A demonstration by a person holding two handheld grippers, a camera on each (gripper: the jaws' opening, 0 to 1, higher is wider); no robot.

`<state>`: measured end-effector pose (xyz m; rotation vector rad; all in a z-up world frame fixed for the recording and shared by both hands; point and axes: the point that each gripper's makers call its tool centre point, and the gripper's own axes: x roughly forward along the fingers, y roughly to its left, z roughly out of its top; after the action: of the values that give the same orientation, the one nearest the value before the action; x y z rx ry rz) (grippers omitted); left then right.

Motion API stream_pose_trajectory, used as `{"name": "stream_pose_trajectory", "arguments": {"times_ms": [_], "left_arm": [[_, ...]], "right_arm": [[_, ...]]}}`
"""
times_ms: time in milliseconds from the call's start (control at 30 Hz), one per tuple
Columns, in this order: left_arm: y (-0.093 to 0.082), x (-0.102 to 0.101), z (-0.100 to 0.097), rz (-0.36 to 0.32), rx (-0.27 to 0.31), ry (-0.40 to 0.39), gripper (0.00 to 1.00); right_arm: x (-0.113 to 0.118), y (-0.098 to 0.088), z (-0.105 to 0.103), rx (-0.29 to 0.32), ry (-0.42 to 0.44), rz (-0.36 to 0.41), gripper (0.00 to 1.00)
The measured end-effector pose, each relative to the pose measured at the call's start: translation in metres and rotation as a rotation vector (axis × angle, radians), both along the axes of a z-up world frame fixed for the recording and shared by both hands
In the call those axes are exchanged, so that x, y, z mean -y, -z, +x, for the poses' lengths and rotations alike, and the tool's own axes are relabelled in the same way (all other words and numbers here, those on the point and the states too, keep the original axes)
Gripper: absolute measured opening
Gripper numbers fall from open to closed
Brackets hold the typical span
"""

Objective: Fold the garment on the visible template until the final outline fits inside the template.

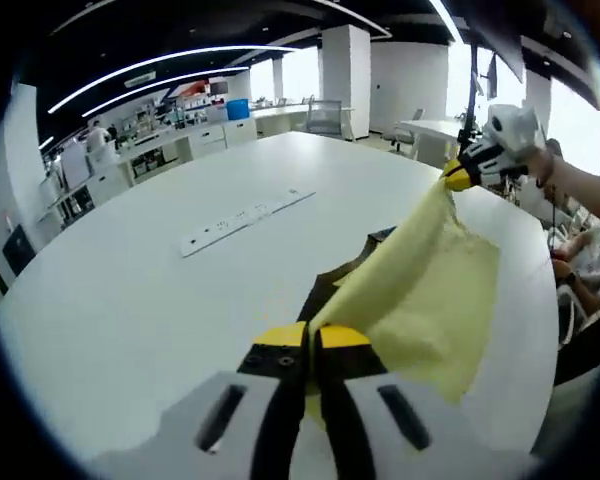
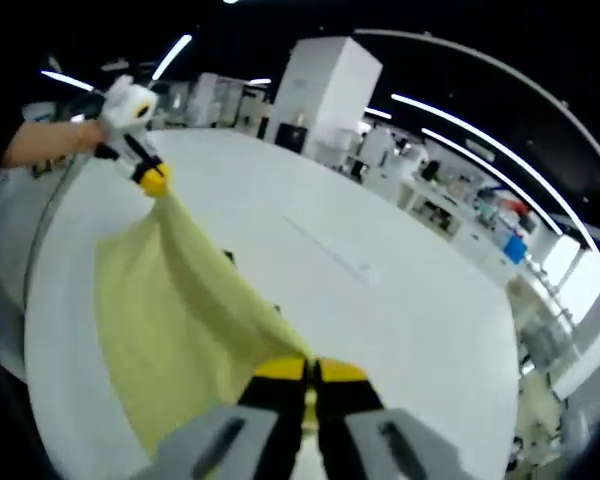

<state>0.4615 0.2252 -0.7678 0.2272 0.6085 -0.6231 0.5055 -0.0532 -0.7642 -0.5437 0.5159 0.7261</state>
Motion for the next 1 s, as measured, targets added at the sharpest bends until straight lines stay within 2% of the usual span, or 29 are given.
{"name": "stream_pose_trajectory", "arguments": {"times_ms": [33, 67, 133, 167, 367, 533, 633, 767, 933, 1000], "left_arm": [[0.007, -0.002, 0.003, 0.016, -0.015, -0.021, 0.0], [0.013, -0.001, 0.004, 0.056, -0.014, 0.02, 0.0], [0.015, 0.003, 0.006, 0.077, -0.004, 0.022, 0.0], [0.024, -0.002, 0.013, 0.076, -0.017, 0.018, 0.0], [0.047, -0.006, 0.022, 0.052, -0.067, -0.011, 0.0], [0.058, -0.011, 0.027, 0.054, -0.089, -0.031, 0.03], [0.063, -0.014, 0.029, 0.06, -0.09, -0.036, 0.06], [0.067, -0.016, 0.028, 0.067, -0.094, -0.037, 0.09], [0.066, -0.025, 0.031, 0.056, -0.085, -0.064, 0.16], [0.063, -0.024, 0.029, 0.044, -0.077, -0.066, 0.16]], "right_arm": [[0.0, 0.006, 0.004, -0.015, 0.011, -0.003, 0.0], [-0.001, 0.009, 0.004, -0.022, 0.014, -0.006, 0.0], [-0.003, 0.018, 0.006, -0.035, 0.018, -0.025, 0.0], [-0.003, 0.023, 0.007, -0.043, 0.02, -0.032, 0.0], [-0.004, 0.048, 0.019, -0.084, 0.031, -0.048, 0.0], [-0.004, 0.063, 0.023, -0.112, 0.033, -0.065, 0.0], [0.0, 0.07, 0.022, -0.115, 0.05, -0.104, 0.0], [-0.001, 0.079, 0.022, -0.135, 0.058, -0.105, 0.0], [0.0, 0.077, 0.023, -0.143, 0.061, -0.091, 0.0], [0.001, 0.074, 0.021, -0.148, 0.066, -0.076, 0.03]]}}
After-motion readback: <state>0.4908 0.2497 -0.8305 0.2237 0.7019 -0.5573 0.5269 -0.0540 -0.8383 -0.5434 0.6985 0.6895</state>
